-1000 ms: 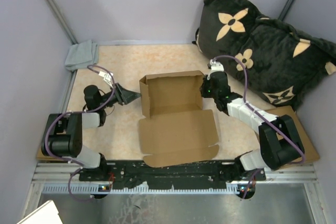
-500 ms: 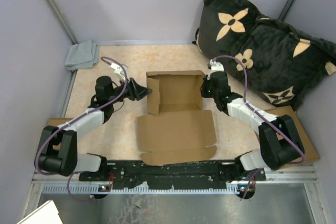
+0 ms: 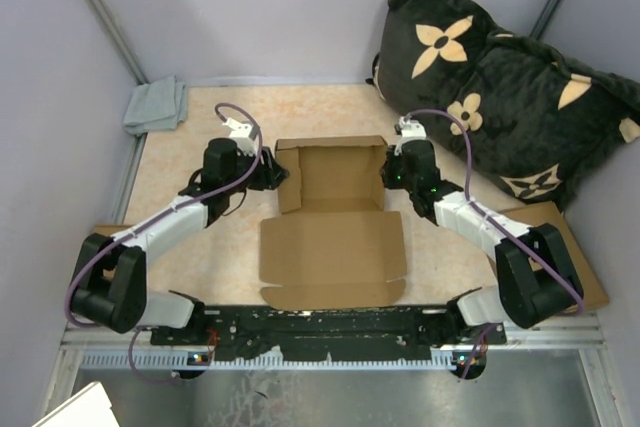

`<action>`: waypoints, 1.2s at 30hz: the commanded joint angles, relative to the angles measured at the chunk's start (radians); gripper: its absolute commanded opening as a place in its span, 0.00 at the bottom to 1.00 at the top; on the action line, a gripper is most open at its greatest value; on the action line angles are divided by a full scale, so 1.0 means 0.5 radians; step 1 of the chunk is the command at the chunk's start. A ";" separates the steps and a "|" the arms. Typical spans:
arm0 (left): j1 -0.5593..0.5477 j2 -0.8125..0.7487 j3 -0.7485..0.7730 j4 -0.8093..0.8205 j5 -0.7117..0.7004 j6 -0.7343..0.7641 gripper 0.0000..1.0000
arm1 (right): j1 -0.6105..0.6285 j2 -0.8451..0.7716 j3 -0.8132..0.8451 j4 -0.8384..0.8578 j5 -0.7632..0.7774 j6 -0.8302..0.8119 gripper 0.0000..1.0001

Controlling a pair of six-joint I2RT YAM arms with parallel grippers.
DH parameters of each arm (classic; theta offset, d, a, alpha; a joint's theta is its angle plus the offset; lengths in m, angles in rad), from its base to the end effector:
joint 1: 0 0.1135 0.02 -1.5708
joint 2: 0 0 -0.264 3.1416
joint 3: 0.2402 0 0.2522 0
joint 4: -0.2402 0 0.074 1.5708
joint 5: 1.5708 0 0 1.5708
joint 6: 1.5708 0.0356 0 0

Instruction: Fold the paper box

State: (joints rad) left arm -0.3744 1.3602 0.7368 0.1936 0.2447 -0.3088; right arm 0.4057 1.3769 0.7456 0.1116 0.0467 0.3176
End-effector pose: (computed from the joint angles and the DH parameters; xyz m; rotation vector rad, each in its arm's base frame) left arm 0.2736 -0.1168 0.2321 0.2285 2.0401 -0.6770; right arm 0.2739 0.1158 0.2220 -0.0645 2.1126 0.3875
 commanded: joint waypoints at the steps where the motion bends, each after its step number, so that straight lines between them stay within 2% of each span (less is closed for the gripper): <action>1: -0.042 0.053 0.081 -0.121 -0.230 0.036 0.57 | 0.038 -0.096 -0.036 0.072 -0.012 -0.025 0.08; 9: -0.170 0.114 0.242 -0.309 -0.515 -0.020 0.52 | 0.139 -0.087 -0.029 0.027 0.081 -0.009 0.08; 12: -0.244 0.163 0.352 -0.441 -0.684 0.030 0.45 | 0.167 -0.076 -0.022 0.017 0.111 0.029 0.08; 21: -0.405 0.448 0.774 -1.075 -1.188 0.112 0.01 | 0.189 -0.048 0.057 -0.091 0.197 0.103 0.07; 26: -0.536 0.671 1.075 -1.499 -1.510 0.045 0.00 | 0.189 -0.004 0.170 -0.258 0.252 0.186 0.07; 29: -0.601 0.740 1.170 -1.624 -1.646 0.000 0.00 | 0.191 0.055 0.271 -0.398 0.264 0.257 0.07; 36: -0.635 0.803 1.232 -1.791 -1.709 -0.129 0.00 | 0.192 0.201 0.514 -0.710 0.219 0.389 0.07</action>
State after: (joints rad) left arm -0.6743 1.7390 1.3315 -0.5774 -0.5602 -0.3481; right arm 0.4866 1.4479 0.9001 -0.1593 0.1852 0.4469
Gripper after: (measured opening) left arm 0.051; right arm 0.076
